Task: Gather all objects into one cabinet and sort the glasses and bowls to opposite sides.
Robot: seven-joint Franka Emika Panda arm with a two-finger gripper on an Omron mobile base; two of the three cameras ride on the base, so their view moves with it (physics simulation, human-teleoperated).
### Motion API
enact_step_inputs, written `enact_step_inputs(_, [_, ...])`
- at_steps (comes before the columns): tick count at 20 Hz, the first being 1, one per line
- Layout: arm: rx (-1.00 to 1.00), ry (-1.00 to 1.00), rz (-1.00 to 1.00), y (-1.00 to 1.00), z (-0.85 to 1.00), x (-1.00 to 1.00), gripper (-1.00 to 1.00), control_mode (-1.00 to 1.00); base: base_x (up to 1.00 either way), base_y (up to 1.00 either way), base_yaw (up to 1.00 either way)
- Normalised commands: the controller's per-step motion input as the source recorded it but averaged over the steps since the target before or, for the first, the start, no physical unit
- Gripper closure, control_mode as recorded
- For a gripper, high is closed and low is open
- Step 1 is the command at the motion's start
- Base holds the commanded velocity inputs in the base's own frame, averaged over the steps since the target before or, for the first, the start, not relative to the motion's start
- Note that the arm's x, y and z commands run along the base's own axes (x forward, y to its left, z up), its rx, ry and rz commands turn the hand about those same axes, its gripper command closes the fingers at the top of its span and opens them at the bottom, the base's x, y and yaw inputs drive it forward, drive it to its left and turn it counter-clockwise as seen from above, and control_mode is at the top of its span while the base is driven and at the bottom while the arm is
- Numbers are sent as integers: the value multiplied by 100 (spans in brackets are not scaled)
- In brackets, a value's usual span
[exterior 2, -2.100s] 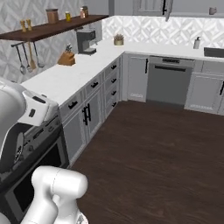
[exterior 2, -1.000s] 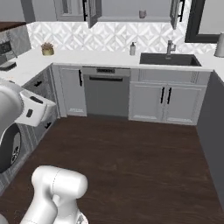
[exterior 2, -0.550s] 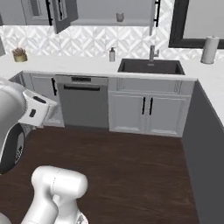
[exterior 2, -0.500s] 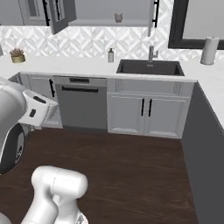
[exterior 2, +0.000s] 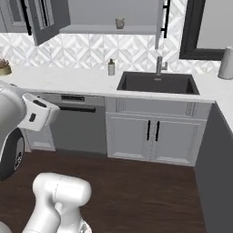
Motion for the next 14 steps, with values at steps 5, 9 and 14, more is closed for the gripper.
enact_step_inputs(5, [0, 0, 0, 0, 0, 0, -100, 100, 100, 8, 3])
enact_step_inputs(9, [0, 0, 0, 0, 0, 0, -100, 100, 100, 34, 10])
enact_step_inputs(14, [0, 0, 0, 0, 0, 0, -100, 100, 100, 39, 20])
